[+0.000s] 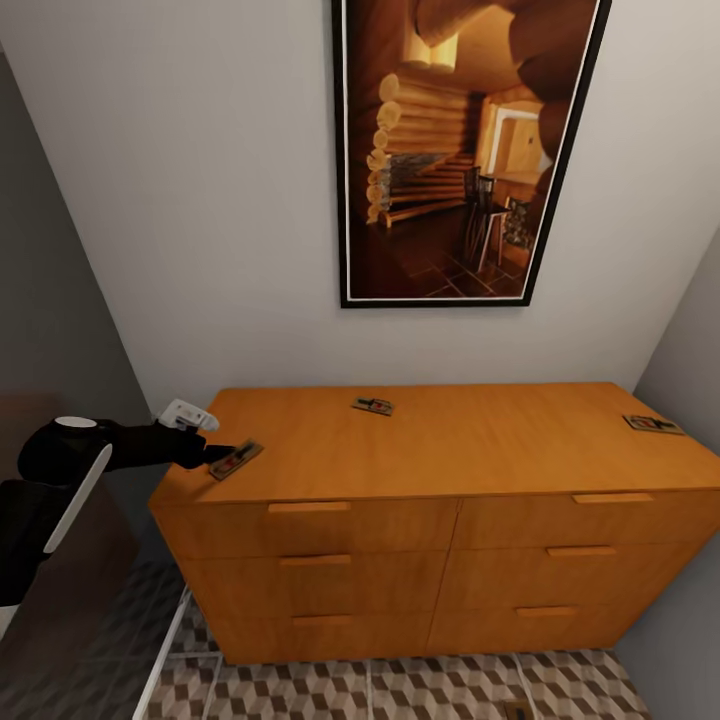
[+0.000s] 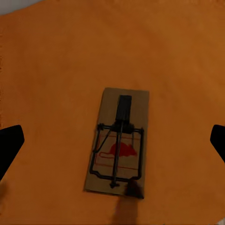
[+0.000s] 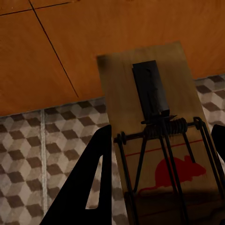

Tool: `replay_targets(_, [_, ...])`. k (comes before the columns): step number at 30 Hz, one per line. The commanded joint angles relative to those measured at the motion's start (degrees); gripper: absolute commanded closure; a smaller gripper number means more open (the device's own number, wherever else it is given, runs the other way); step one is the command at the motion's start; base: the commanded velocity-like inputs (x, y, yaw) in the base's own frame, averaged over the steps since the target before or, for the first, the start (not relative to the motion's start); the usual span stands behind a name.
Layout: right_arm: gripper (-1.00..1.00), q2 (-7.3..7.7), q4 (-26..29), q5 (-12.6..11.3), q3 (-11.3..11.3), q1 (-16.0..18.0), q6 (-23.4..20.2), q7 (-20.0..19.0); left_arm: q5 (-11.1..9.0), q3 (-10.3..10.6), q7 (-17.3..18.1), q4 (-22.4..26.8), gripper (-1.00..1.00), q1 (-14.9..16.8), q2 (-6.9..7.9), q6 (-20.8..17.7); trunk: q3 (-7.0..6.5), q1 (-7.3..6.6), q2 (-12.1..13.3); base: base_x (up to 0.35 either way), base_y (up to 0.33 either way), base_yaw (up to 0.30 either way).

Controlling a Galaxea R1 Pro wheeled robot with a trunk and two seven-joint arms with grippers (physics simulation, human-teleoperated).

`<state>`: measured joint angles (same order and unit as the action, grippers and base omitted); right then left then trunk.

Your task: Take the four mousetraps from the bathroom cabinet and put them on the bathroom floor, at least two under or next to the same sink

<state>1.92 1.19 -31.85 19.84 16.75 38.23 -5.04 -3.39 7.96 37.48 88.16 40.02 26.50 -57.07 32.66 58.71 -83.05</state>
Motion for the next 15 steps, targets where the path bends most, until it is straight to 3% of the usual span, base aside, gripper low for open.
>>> replay_targets(1, [1.0,0.01,-0.1,-0.8,0.1,0.0,0.2,-0.8,-0.3,0.1,-0.1,0.0,-1.0,0.1,0.04,-0.4,0.06,0.02,0.0,0.222,0.0,0.0])
replay_targets(8, [1.0,0.01,-0.1,-0.7,0.1,0.0,0.2,-0.8,-0.3,0.2,-0.1,-0.1,-1.0,0.1,0.05,-0.4,0.06,0.02,0.0,0.223,0.0,0.0])
replay_targets(15, [1.0,-0.05,-0.1,-0.8,0.1,0.0,0.1,-1.0,-0.3,0.4,-0.1,-0.4,-1.0,0.1,0.05,-0.4,0.08,0.02,0.0,0.052,0.0,0.0])
